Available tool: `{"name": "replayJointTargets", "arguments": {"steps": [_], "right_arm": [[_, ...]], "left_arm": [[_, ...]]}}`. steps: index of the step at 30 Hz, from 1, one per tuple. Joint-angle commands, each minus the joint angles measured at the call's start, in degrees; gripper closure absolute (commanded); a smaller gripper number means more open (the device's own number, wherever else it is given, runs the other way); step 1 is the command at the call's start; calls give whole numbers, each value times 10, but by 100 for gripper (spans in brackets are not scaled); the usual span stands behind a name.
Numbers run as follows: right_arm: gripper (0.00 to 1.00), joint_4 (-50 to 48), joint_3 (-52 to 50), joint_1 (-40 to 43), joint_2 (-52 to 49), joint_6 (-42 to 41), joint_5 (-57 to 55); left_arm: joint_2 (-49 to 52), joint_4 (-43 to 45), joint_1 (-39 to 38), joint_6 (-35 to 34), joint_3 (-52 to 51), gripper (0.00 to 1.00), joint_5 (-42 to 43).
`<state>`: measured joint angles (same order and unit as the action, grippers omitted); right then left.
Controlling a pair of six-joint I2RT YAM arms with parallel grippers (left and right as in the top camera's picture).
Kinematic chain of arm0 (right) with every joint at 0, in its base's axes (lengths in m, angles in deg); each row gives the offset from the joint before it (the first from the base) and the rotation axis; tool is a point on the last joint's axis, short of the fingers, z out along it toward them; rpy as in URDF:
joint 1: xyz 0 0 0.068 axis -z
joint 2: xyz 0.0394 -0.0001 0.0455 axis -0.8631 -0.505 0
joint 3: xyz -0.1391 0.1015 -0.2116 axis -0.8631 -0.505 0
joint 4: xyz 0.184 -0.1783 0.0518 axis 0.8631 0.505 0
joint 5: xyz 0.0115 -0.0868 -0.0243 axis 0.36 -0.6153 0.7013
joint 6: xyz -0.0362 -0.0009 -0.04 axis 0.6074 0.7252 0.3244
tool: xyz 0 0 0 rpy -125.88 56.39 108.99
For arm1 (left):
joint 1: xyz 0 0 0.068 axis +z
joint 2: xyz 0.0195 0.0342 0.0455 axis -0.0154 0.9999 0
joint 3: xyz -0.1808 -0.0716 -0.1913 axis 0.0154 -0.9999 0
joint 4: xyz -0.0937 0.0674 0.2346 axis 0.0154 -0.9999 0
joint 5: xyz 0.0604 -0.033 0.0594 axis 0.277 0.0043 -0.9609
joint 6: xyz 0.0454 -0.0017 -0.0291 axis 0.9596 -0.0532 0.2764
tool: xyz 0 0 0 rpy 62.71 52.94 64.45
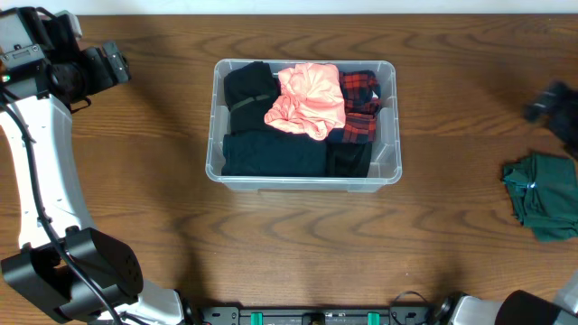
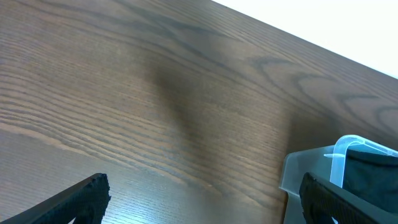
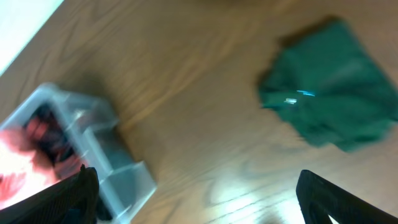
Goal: Pack container
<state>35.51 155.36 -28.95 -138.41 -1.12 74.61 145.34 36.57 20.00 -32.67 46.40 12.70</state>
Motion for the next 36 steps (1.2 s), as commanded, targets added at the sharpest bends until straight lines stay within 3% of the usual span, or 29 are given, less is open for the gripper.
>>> {"name": "replayJointTargets", "arguments": {"steps": [1, 9, 15, 27, 36], "right_arm": [[1, -7, -33, 83, 12, 26, 19], [1, -142, -193, 233, -2, 26, 86], [2, -216, -278, 277, -58, 38, 89], [3, -268, -280, 343, -132, 110, 80], [8, -284, -280, 391, -178, 116, 63]], "left_arm": [[-4, 0, 0, 8, -1, 2, 7], [-4, 0, 0, 8, -1, 2, 7], [-4, 0, 0, 8, -1, 2, 7], [-4, 0, 0, 8, -1, 2, 7], [-4, 0, 0, 8, -1, 2, 7]]}}
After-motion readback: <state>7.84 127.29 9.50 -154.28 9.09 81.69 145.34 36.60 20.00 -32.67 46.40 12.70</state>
